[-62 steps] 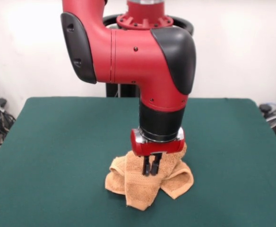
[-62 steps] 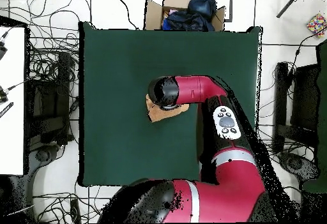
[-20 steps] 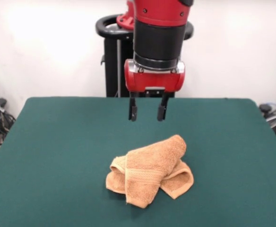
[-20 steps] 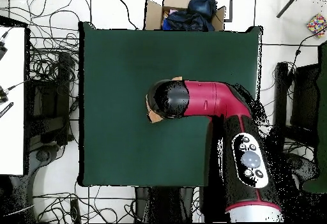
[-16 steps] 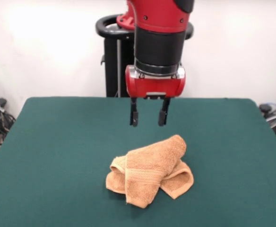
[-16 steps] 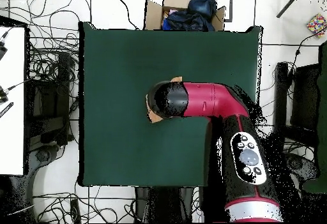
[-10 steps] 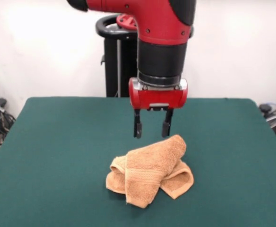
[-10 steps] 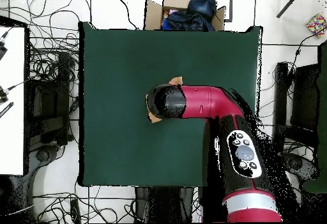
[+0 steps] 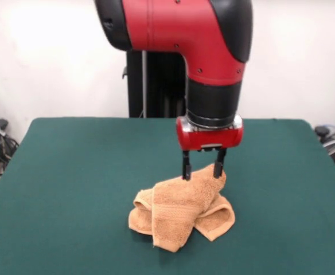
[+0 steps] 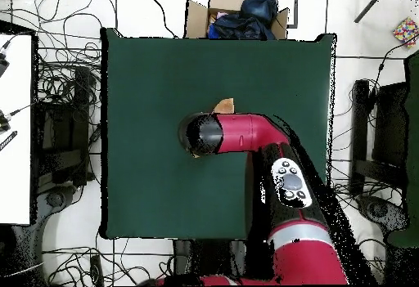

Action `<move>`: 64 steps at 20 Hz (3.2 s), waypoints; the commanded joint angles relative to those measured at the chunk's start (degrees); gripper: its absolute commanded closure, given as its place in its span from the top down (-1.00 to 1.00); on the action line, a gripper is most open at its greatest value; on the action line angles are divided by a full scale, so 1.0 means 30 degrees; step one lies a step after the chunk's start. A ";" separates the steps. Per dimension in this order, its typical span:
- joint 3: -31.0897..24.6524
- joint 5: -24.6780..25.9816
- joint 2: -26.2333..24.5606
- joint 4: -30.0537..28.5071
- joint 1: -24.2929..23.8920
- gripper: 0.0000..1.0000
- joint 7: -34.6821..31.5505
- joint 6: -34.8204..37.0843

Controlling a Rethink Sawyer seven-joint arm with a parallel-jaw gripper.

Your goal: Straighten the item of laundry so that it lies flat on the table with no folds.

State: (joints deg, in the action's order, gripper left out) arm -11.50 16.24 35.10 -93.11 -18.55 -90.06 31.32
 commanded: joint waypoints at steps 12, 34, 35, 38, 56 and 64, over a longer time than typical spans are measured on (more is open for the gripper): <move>-0.0299 0.0132 -0.0129 0.0992 0.0459 1.00 -0.0224 0.3660; -0.0290 0.0759 -0.1673 0.1995 0.0416 1.00 -0.0587 0.2678; -0.0271 0.0823 -0.1872 0.2068 0.0429 1.00 -0.0642 0.2439; -0.0189 0.0881 -0.2310 0.2401 0.0585 1.00 -0.0874 0.2121; -0.0249 0.0811 -0.3210 0.3019 0.0544 1.00 -0.1031 0.1365; -0.0175 0.1211 -0.4509 0.3290 0.0490 1.00 -0.1216 -0.0417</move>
State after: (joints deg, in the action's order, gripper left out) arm -11.50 16.22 25.22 -84.95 -17.56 -90.06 35.37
